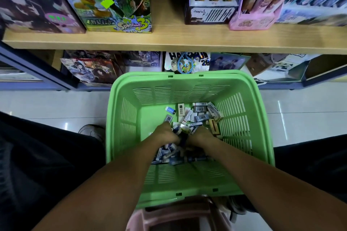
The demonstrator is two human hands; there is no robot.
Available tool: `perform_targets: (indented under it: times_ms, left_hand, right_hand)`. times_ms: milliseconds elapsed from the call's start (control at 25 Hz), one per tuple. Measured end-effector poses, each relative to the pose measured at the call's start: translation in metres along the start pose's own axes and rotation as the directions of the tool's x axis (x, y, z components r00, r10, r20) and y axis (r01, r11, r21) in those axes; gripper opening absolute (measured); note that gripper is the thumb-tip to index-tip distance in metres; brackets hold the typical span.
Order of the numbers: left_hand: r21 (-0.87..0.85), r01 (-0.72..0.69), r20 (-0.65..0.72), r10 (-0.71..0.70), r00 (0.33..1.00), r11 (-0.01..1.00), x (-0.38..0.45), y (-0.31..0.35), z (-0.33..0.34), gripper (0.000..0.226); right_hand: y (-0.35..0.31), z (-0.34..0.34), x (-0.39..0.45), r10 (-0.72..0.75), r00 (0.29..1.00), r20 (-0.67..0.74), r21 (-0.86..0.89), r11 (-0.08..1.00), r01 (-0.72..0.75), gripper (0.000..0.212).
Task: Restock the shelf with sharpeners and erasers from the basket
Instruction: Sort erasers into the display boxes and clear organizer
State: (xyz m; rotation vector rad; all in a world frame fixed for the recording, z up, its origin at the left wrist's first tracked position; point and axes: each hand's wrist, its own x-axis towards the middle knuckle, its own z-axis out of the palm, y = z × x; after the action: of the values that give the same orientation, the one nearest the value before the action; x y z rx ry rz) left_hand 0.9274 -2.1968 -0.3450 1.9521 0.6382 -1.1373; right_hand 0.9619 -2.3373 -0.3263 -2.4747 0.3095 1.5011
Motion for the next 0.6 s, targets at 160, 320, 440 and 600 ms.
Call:
perform_targets:
  times_ms: [160, 320, 440, 600]
  left_hand:
    - [-0.264, 0.045, 0.052, -0.032, 0.998, 0.964, -0.002, 0.004, -0.001, 0.062]
    - [-0.401, 0.1, 0.133, -0.05, 0.99, 0.911, -0.002, 0.007, -0.003, 0.074]
    - [-0.476, 0.095, 0.142, -0.03, 0.989, 0.874, -0.002, 0.006, -0.002, 0.071]
    - [-0.546, 0.005, 0.129, 0.078, 0.989, 0.838, -0.002, 0.004, -0.004, 0.088]
  right_hand:
    - [-0.007, 0.005, 0.0, 0.038, 0.998, 0.049, 0.249, 0.967, -0.049, 0.042]
    - [-0.003, 0.008, -0.006, -0.014, 0.976, 0.218, 0.614, 0.779, -0.126, 0.019]
    - [0.007, 0.011, -0.006, -0.106, 0.966, 0.235, 0.748, 0.654, -0.11, 0.036]
    - [0.016, 0.0, -0.007, -0.191, 0.967, 0.171, 0.742, 0.67, 0.001, 0.052]
